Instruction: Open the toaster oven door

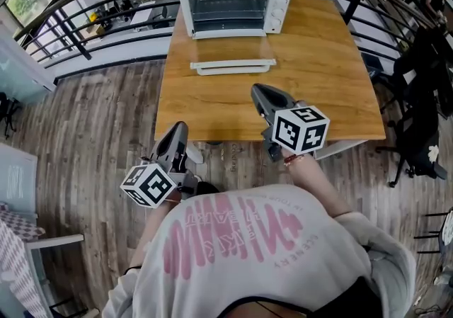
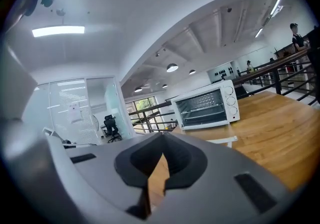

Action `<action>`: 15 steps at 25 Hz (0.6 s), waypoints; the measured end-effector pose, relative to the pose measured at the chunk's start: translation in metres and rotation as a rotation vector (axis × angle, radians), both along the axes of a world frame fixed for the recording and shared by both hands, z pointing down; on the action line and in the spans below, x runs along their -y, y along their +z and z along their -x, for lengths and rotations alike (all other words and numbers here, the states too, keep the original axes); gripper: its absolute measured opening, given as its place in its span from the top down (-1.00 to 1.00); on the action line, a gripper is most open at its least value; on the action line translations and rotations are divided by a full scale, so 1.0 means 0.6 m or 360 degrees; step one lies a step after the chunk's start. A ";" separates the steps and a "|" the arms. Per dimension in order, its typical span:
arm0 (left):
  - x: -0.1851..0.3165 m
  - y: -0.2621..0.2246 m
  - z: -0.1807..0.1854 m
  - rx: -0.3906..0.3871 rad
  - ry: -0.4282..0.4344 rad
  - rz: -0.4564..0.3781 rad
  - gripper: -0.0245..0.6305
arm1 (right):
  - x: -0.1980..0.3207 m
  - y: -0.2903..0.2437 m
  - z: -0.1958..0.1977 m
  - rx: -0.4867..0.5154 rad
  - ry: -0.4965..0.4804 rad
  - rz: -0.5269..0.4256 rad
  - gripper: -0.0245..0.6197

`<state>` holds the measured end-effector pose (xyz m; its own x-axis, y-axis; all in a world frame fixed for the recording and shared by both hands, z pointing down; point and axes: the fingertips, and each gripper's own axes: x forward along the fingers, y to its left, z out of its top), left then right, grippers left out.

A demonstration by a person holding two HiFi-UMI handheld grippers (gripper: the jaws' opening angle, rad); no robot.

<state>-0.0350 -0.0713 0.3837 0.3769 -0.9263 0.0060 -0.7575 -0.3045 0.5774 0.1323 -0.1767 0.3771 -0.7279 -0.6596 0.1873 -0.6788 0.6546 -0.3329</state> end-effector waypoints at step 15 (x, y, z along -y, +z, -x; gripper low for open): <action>-0.039 0.002 -0.028 0.0006 -0.0014 0.0006 0.86 | -0.045 0.017 -0.029 -0.0084 -0.0017 0.0018 0.93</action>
<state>-0.0184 -0.0481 0.3848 0.3685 -0.9296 0.0111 -0.7625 -0.2954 0.5757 0.1500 -0.1499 0.3875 -0.7239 -0.6494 0.2330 -0.6885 0.6584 -0.3039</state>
